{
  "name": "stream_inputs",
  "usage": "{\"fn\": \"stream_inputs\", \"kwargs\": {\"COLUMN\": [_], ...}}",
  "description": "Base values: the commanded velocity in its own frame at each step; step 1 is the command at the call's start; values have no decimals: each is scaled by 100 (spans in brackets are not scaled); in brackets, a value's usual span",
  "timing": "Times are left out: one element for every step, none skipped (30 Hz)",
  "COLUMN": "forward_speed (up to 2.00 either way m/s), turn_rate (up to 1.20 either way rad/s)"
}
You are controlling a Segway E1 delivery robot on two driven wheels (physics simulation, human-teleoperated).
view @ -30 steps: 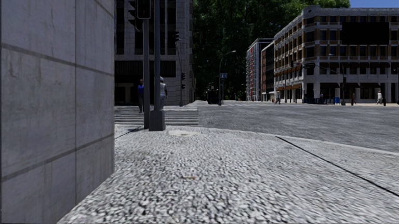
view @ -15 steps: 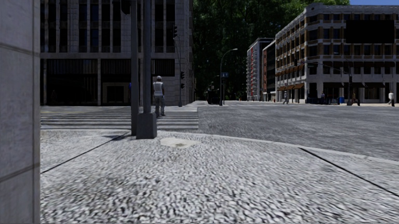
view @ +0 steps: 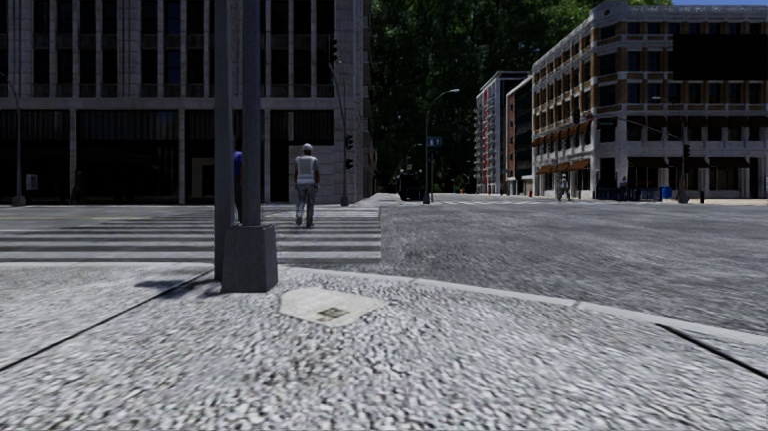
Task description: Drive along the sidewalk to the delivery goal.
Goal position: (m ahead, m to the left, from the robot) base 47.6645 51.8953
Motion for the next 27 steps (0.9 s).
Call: {"fn": "stream_inputs", "kwargs": {"forward_speed": [177,177,177,177,177,177,177,177,177,177,177,177,177,177,177,177,177,177,177,177,177,177,177,177,177,177,177], "turn_rate": [120,120,120,120,120,120,120,120,120,120,120,120,120,120,120,120,120,120,120,120,120,120,120,120,120,120,120]}}
